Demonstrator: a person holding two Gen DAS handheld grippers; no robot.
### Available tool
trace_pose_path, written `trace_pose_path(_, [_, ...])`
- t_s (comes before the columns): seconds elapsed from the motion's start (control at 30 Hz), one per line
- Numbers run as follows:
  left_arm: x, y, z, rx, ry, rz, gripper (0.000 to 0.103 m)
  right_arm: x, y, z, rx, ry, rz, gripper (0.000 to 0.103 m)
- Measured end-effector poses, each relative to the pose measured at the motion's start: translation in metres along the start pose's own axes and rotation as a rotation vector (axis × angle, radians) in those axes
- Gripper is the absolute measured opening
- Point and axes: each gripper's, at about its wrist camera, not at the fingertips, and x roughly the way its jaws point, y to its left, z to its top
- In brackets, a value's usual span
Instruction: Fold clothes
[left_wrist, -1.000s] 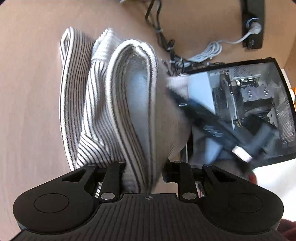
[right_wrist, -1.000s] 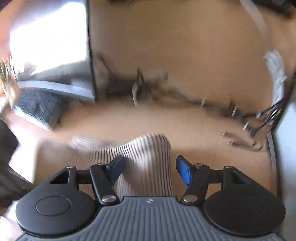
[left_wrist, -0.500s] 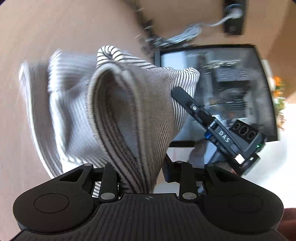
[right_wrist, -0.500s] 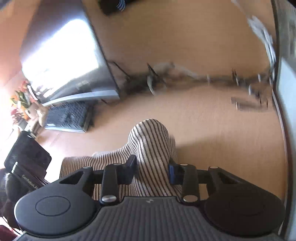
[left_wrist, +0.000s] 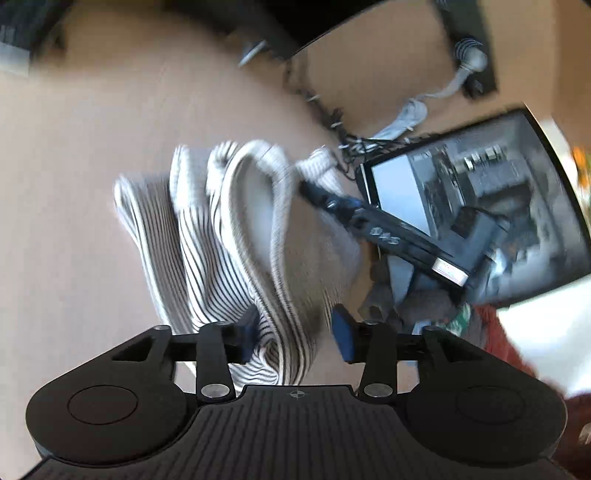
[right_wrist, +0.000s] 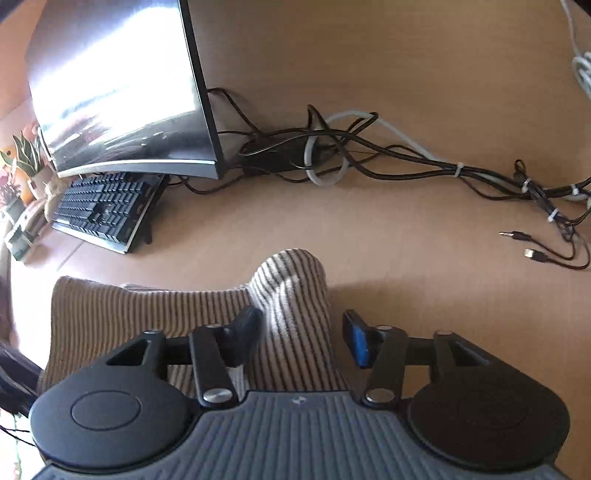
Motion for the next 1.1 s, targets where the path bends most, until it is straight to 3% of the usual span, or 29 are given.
trace_pose_path(0.1, [-0.031,-0.024,0.009,0.193,-0.048,0.085,0.06,0.0,0.004,-0.001,-0.013,-0.009,-0.035,0.066])
trace_pose_path(0.17, [-0.039,-0.041,0.023,0.292,-0.068,0.072,0.088,0.0,0.006,-0.002,-0.022,-0.015,-0.059,0.067])
trace_pose_path(0.2, [-0.04,-0.049,0.031,0.333,-0.075,0.054,0.094,-0.002,0.008,-0.002,-0.022,-0.014,-0.065,0.068])
trace_pose_path(0.27, [-0.024,-0.068,0.043,0.414,-0.058,0.052,0.097,-0.006,0.013,-0.002,-0.022,-0.01,-0.078,0.068])
trace_pose_path(0.33, [0.007,-0.077,0.052,0.484,-0.001,0.118,0.096,-0.009,0.017,-0.001,-0.017,-0.004,-0.095,0.068])
trace_pose_path(0.4, [0.037,-0.072,0.061,0.517,0.057,0.188,0.089,-0.017,0.02,0.0,0.001,0.001,-0.109,0.068])
trace_pose_path(0.47, [0.054,-0.056,0.063,0.522,0.087,0.262,0.081,-0.033,0.022,0.0,0.032,0.0,-0.114,0.075])
trace_pose_path(0.53, [0.064,-0.043,0.066,0.501,0.096,0.29,0.085,-0.056,0.022,-0.006,0.092,-0.002,-0.12,0.087])
trace_pose_path(0.6, [0.064,-0.032,0.066,0.459,0.096,0.266,0.084,-0.074,0.017,-0.021,0.204,0.023,-0.072,0.097])
trace_pose_path(0.7, [0.061,-0.024,0.062,0.43,0.1,0.233,0.082,-0.084,0.005,-0.053,0.445,0.097,0.062,0.096])
trace_pose_path(0.73, [0.06,-0.021,0.062,0.413,0.103,0.219,0.081,-0.08,0.0,-0.063,0.527,0.123,0.11,0.095])
trace_pose_path(0.77, [0.058,-0.018,0.061,0.394,0.106,0.206,0.08,-0.072,-0.004,-0.073,0.614,0.15,0.159,0.084])
trace_pose_path(0.8, [0.055,-0.014,0.06,0.374,0.109,0.193,0.078,-0.064,-0.007,-0.081,0.676,0.171,0.188,0.065])
trace_pose_path(0.83, [0.053,-0.013,0.058,0.358,0.112,0.186,0.076,-0.055,-0.011,-0.085,0.724,0.192,0.197,0.057])
trace_pose_path(0.93, [0.046,-0.013,0.046,0.336,0.128,0.183,0.075,-0.044,-0.02,-0.08,0.749,0.189,0.181,0.055])
trace_pose_path(1.1, [0.061,-0.024,0.015,0.236,0.178,0.086,0.073,-0.042,-0.029,-0.038,0.542,0.117,0.026,0.056])
